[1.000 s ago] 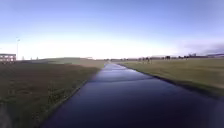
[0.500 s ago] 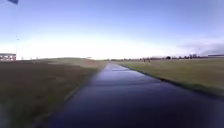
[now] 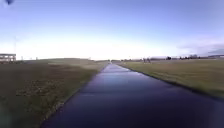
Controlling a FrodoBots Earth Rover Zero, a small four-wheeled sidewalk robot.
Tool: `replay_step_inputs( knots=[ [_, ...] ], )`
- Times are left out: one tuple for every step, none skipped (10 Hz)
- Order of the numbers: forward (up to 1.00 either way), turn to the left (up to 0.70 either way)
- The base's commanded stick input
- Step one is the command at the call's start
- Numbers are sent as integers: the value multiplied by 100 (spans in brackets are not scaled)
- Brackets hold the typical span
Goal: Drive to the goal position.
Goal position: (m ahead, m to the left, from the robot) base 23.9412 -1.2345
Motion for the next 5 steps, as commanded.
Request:
replay_step_inputs(
  knots=[
    [100, 0],
    [100, 0],
    [100, -2],
    [100, -2],
    [100, -2]
  ],
)
